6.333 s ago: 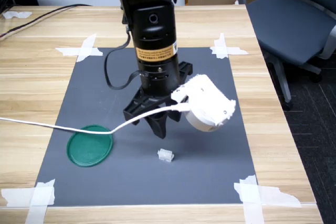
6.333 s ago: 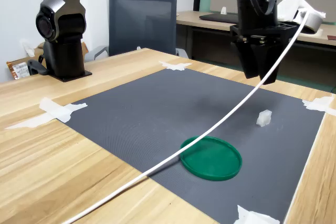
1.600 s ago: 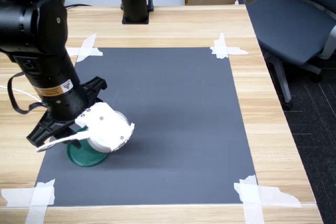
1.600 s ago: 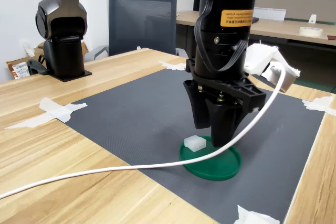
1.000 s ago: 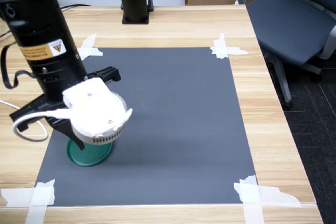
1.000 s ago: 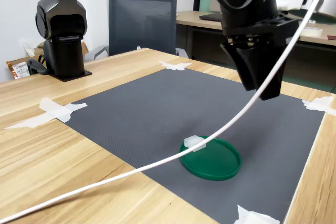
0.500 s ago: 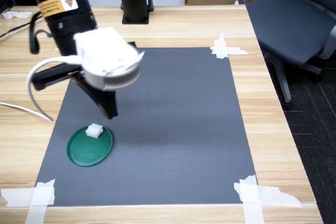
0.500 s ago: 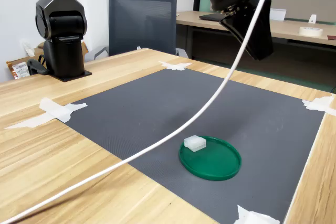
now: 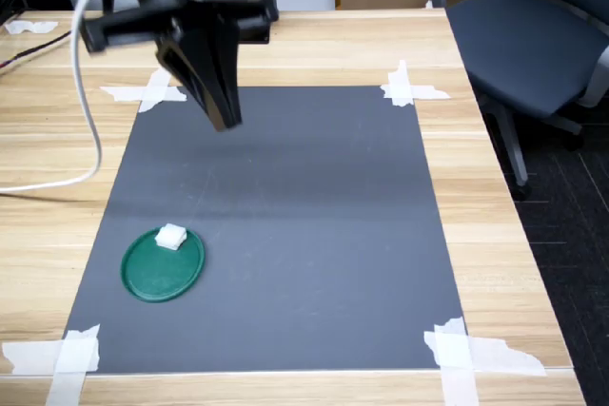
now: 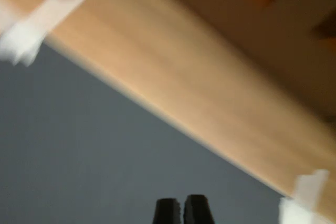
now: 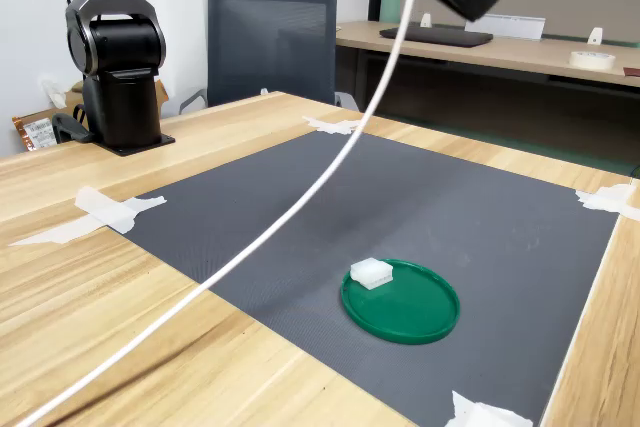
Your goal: Grasp a white terminal and put it in the green lid.
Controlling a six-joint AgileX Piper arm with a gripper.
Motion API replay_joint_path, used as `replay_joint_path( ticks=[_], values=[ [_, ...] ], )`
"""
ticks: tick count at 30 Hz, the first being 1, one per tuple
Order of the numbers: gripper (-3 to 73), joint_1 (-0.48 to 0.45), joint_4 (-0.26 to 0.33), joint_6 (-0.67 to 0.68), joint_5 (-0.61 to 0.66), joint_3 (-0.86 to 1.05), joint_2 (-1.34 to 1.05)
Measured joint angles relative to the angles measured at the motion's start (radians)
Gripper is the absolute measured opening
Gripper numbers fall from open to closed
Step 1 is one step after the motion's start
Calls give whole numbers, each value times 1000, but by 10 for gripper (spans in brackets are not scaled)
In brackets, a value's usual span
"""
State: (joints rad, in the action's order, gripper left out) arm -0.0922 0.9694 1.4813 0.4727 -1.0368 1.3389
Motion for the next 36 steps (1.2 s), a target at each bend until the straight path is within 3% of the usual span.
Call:
replay_joint_path(
  ticks=[7, 10, 13, 19, 25, 36],
  values=[
    [-27, 0, 469, 155, -223, 253, -285],
    [-27, 0, 603, 218, -275, 357, -419],
    [-27, 0, 683, 270, -314, 475, -553],
    [-28, 0, 762, 289, -448, 658, -781],
    [-28, 0, 777, 292, -528, 774, -951],
    [-28, 0, 780, 292, -536, 970, -1209]
  ],
)
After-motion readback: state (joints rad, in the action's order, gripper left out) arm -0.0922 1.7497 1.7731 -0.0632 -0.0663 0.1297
